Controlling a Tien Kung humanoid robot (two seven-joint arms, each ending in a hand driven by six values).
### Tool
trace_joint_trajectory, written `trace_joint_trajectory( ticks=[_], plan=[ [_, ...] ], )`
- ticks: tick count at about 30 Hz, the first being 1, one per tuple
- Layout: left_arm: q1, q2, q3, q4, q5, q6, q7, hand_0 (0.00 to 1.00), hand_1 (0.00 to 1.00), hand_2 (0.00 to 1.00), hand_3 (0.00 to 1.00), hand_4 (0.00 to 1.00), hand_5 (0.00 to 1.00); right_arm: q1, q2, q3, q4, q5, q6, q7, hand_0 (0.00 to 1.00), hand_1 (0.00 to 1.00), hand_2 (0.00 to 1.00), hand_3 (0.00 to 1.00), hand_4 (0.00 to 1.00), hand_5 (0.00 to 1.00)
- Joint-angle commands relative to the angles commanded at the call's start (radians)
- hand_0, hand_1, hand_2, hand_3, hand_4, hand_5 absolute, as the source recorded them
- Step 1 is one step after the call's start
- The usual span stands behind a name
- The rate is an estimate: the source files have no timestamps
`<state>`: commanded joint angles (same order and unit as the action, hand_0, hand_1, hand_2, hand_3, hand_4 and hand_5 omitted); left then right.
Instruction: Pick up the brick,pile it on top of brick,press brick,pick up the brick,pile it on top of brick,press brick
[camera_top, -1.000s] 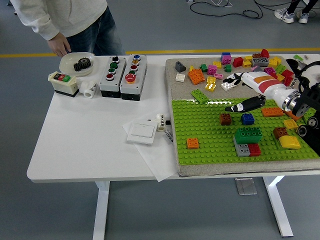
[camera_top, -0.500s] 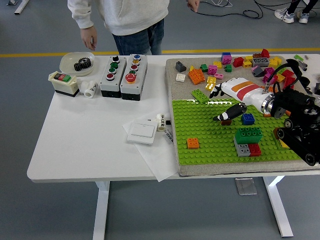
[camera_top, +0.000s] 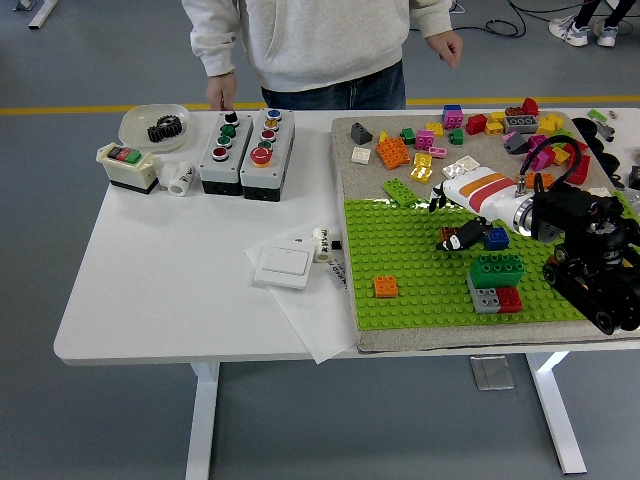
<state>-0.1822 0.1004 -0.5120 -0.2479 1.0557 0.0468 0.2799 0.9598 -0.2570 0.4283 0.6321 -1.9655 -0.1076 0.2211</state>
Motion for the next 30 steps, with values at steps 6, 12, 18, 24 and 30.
trace_joint_trajectory(
  ticks=[6,12,18,24,30],
  plan=[
    [0.0,0.0,-0.002,0.0,0.004,0.0,0.001,0.751,0.734,0.73,0.598,0.664,0.595,0.003,0.007,-0.017,-0.011,-0.017,-0.007,-0.007,0.507,0.573,0.595,0.607,0.921,0.302],
    [-0.002,0.0,-0.001,-0.001,0.003,0.001,0.001,0.751,0.733,0.73,0.598,0.664,0.595,0.002,0.01,-0.018,-0.024,-0.031,-0.009,-0.011,0.47,0.561,0.574,0.59,0.91,0.293],
    [-0.004,0.0,-0.002,-0.001,0.008,0.0,0.002,0.752,0.734,0.729,0.598,0.663,0.594,0.003,0.011,-0.018,-0.039,-0.043,-0.009,-0.015,0.468,0.549,0.565,0.579,0.898,0.291],
    [-0.004,0.0,-0.005,-0.001,0.012,0.001,0.003,0.752,0.734,0.729,0.598,0.663,0.594,0.001,0.011,-0.025,-0.052,-0.052,-0.006,-0.018,0.459,0.55,0.561,0.581,0.9,0.291],
    [-0.004,0.0,-0.007,-0.001,0.016,0.0,0.004,0.751,0.734,0.729,0.598,0.663,0.594,-0.004,0.01,-0.028,-0.053,-0.056,-0.01,-0.016,0.434,0.508,0.526,0.528,0.872,0.279]
  ],
)
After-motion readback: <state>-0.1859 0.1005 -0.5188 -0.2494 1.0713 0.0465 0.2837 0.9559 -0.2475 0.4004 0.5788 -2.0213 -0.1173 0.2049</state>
